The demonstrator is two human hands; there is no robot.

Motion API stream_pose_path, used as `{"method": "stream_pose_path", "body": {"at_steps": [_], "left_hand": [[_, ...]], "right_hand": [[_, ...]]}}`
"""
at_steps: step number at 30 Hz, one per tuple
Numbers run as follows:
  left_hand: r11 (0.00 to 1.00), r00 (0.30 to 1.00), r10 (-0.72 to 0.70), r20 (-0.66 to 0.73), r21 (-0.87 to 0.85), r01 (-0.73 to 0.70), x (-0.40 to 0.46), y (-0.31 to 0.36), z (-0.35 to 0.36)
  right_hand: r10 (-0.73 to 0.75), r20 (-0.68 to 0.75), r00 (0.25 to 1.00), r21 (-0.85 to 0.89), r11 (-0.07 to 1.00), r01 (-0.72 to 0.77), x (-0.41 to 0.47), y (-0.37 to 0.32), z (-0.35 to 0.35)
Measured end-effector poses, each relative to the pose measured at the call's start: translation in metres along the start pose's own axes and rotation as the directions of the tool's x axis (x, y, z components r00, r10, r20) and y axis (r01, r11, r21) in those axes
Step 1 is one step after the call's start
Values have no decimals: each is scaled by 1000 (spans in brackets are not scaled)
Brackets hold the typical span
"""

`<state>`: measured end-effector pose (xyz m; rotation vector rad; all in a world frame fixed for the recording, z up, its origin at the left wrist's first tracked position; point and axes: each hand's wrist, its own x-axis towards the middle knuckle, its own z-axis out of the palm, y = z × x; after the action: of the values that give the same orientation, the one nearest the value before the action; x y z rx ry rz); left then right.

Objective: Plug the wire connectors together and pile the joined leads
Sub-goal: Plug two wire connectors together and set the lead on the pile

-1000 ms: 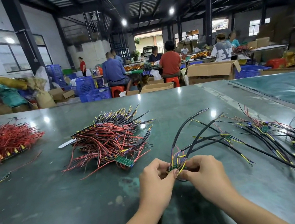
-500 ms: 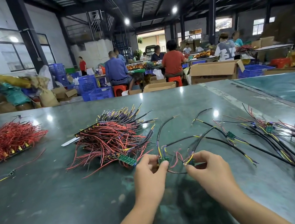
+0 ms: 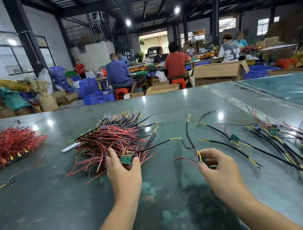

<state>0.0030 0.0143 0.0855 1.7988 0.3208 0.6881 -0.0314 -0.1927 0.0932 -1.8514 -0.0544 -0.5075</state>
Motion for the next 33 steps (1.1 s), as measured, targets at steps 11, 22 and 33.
{"method": "stream_pose_path", "body": {"at_steps": [11, 22, 33], "left_hand": [[906, 869, 331, 368, 134, -402, -31, 10, 12], [874, 871, 189, 454, 326, -359, -19, 0, 11], [886, 806, 273, 526, 189, -424, -30, 14, 20]], "right_hand": [[-39, -161, 986, 418, 903, 104, 1, -7, 1], [181, -352, 918, 767, 618, 172, 17, -23, -33], [181, -23, 983, 934, 355, -44, 21, -23, -44]]}}
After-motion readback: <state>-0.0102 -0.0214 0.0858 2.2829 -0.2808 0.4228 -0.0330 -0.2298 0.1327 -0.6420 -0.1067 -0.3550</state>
